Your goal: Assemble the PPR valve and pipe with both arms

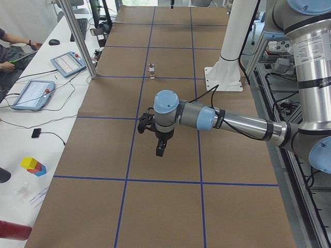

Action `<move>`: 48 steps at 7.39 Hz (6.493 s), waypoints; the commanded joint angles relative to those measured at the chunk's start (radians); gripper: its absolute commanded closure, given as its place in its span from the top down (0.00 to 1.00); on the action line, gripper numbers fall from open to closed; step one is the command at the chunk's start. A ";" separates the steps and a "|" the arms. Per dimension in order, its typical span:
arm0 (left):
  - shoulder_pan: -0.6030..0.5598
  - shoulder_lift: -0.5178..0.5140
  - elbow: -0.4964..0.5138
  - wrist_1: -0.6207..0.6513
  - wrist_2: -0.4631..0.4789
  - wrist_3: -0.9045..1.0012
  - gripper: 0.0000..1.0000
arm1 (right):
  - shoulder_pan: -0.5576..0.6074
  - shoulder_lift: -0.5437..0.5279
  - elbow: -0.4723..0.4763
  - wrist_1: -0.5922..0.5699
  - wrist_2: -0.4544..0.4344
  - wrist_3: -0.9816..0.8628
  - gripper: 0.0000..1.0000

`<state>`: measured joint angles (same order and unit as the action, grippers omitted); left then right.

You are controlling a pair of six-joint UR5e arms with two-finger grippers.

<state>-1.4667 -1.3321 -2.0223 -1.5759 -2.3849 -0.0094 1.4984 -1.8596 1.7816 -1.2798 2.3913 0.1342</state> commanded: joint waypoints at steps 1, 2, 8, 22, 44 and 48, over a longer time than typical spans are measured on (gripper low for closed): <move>-0.017 0.001 0.000 -0.001 -0.005 -0.001 1.00 | 0.011 -0.009 0.018 -0.001 0.016 -0.005 1.00; -0.017 0.001 0.007 -0.001 -0.008 -0.006 1.00 | 0.011 -0.006 0.018 -0.004 0.006 -0.005 1.00; -0.026 -0.001 0.016 -0.007 -0.010 0.020 1.00 | -0.030 0.011 0.015 -0.121 -0.029 -0.091 1.00; -0.069 0.001 0.091 -0.007 -0.008 0.080 1.00 | 0.033 0.077 0.113 -0.371 -0.069 -0.209 1.00; -0.081 0.001 0.050 -0.003 -0.005 0.069 1.00 | 0.045 0.068 0.167 -0.398 -0.083 -0.212 1.00; -0.081 0.001 0.047 -0.003 -0.007 0.069 1.00 | 0.045 0.068 0.170 -0.397 -0.080 -0.212 1.00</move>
<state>-1.5478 -1.3315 -1.9752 -1.5785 -2.3914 0.0598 1.5432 -1.7925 1.9501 -1.6779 2.3122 -0.0782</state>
